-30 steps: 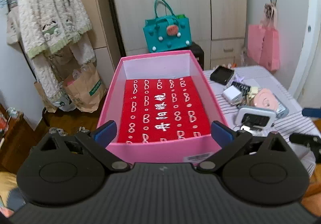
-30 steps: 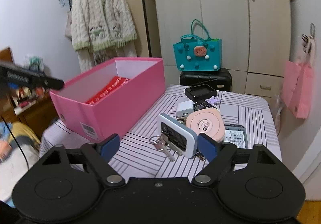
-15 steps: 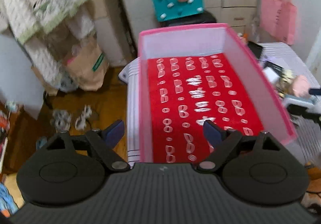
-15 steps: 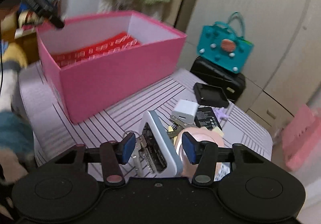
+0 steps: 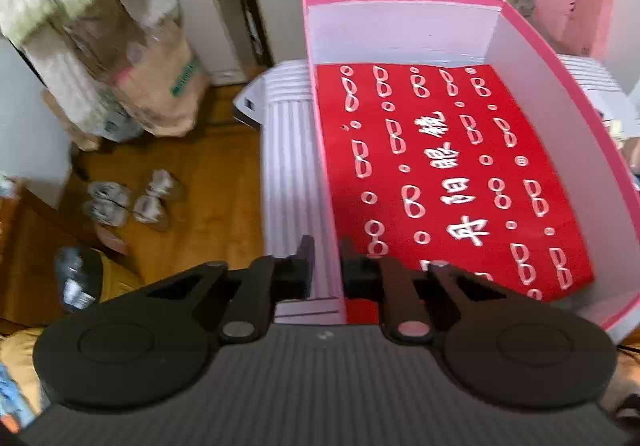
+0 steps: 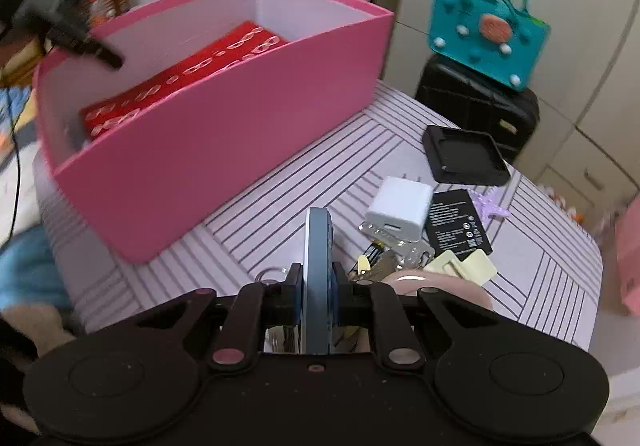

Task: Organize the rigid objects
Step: 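Carry the router into the pink box and release it on the red paper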

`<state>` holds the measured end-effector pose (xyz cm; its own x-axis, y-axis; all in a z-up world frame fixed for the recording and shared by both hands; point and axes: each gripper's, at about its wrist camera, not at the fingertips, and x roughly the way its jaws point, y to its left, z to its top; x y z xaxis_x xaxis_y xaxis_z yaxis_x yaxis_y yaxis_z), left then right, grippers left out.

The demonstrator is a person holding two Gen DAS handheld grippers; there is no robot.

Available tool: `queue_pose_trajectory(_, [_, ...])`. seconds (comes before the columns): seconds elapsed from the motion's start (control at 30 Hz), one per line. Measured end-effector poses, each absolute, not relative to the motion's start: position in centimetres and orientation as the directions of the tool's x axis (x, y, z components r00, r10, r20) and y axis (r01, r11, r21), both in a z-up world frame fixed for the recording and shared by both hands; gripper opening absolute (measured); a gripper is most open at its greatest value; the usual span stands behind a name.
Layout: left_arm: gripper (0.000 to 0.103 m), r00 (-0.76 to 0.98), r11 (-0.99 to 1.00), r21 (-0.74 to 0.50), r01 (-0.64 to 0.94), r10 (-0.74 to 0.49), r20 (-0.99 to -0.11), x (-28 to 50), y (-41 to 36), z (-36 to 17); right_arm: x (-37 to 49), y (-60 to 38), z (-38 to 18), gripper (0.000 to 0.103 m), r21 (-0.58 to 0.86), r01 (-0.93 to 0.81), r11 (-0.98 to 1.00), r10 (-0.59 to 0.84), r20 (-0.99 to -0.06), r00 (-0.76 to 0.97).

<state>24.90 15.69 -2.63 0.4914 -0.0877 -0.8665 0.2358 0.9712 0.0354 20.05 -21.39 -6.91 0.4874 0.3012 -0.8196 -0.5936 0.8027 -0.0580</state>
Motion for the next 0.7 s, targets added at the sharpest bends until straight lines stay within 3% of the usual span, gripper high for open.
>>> queue_pose_trajectory(0.43, [0.008, 0.444, 0.956, -0.011, 0.292, -0.146, -0.884, 25.5, 16.2, -2.5, 21.8, -21.9, -0.3, 0.016, 0.111, -0.488, 0.866, 0.410, -0.716, 0.565])
queue_pose_trajectory(0.6, [0.010, 0.426, 0.949, -0.020, 0.315, -0.160, -0.891, 24.9, 15.9, -2.4, 21.8, -19.2, 3.6, 0.016, 0.169, -0.551, 0.817, 0.509, -0.660, 0.553])
queue_pose_trajectory(0.7, [0.010, 0.417, 0.946, -0.019, 0.323, -0.160, -0.895, 24.7, 15.8, -2.3, 22.4, -16.4, 4.2, 0.016, 0.224, -0.606, 0.763, 0.571, -0.671, 0.472])
